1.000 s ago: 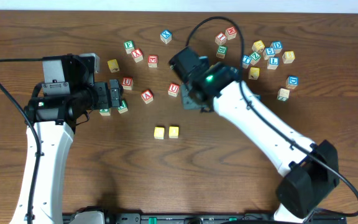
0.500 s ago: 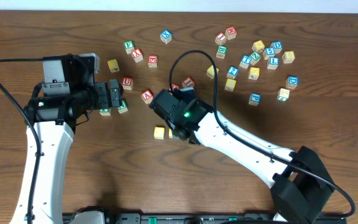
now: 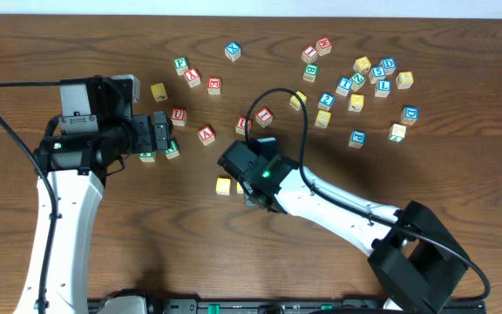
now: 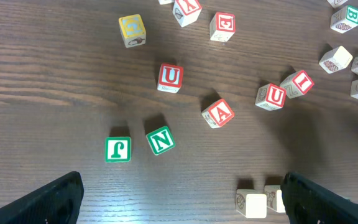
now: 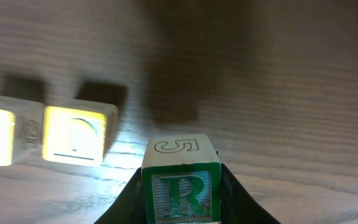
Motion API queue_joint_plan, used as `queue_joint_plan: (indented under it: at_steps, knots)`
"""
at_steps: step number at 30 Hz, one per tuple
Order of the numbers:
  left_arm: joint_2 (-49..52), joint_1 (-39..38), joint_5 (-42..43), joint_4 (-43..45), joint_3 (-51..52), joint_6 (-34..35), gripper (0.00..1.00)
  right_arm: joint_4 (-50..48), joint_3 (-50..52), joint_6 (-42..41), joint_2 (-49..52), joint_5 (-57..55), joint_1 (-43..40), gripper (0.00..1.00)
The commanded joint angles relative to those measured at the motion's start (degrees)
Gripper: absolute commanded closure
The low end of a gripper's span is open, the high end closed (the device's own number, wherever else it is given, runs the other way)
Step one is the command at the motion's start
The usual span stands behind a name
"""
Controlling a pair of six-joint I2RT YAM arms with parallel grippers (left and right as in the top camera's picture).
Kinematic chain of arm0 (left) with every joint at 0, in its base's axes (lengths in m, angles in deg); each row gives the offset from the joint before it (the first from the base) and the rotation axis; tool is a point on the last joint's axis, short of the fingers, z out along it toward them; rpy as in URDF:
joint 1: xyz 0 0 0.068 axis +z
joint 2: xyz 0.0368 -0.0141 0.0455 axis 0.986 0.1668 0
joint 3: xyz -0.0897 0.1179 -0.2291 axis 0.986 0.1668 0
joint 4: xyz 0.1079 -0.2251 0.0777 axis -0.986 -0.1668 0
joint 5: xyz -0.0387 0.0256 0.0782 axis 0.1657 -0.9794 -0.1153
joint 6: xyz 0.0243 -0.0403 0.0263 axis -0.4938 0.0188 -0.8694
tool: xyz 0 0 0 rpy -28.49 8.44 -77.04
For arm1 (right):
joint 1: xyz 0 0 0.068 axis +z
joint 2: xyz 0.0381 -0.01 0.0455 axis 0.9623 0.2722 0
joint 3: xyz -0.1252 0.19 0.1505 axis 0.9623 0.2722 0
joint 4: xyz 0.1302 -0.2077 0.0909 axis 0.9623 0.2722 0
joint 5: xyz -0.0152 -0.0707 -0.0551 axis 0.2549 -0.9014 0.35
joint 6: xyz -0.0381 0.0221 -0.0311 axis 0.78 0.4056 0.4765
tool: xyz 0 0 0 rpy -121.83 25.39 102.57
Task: Spell out CORL
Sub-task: 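Carry the R block to the right of the O block, then lower the R block onto the table and open the right gripper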
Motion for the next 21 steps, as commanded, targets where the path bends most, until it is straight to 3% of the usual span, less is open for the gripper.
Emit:
queue_joint_plan:
  at_steps: [1, 21]
  knots:
    - [0.02, 0.31, -0.2, -0.04, -1.29, -0.96, 0.0, -1.81, 2.47, -2.38, -0.98, 0.13, 0.26, 0.99]
    - [0.02, 0.31, -0.2, -0.04, -1.29, -0.96, 0.0, -7.65, 5.27, -2.51, -0.63, 0.42, 0.26, 0.99]
